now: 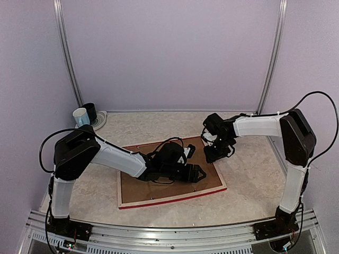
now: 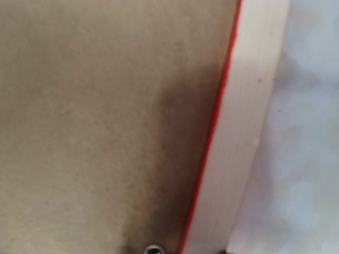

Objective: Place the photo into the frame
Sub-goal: Press the fastener onto the backboard, then pick up the photo frame from the center of the board.

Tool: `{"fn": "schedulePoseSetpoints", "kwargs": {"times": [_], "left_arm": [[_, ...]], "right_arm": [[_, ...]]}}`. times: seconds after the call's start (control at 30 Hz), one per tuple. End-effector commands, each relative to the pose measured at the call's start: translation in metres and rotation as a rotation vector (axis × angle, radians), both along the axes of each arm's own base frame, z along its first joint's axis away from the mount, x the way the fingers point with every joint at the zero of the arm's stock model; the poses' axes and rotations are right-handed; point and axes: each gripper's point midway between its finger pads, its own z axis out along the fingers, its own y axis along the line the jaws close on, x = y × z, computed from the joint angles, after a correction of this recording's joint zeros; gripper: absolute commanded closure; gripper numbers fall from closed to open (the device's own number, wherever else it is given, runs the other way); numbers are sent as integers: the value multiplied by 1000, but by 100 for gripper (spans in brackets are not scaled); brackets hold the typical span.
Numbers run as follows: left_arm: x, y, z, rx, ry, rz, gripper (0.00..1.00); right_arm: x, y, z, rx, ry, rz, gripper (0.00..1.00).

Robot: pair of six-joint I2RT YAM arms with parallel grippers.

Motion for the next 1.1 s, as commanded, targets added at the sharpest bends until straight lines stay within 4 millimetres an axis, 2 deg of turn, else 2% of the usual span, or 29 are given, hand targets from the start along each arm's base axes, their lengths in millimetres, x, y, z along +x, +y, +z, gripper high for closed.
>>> {"fn": "schedulePoseSetpoints", "kwargs": {"times": [0.0, 0.2, 0.43, 0.53, 0.7, 0.83, 0.93, 1.0, 1.07], "left_arm": [[-8, 24, -30, 118, 49, 13, 26], [-7, 24, -28, 115, 47, 15, 26], [-8, 25, -29, 119, 47, 15, 26], [-7, 26, -29, 119, 48, 17, 26], [-4, 27, -23, 114, 41, 26, 22], [7, 33, 0, 114, -5, 48, 16], [15, 39, 28, 129, -80, 61, 13], [17, 44, 48, 135, -129, 58, 10], [13, 51, 67, 148, -182, 40, 3]], "right_arm": [[-8, -13, -20, -39, 47, -15, 61], [-9, -19, -22, -38, 56, -16, 73], [-14, -22, -26, -44, 77, -5, 73], [-17, -17, -25, -12, 85, -1, 65], [-15, -14, -12, 41, 59, -19, 55], [-13, -16, 8, 72, 20, -36, 50], [-13, -18, 27, 97, -19, -47, 42], [-14, -19, 42, 120, -54, -55, 32], [-17, -23, 61, 149, -105, -60, 17]]}}
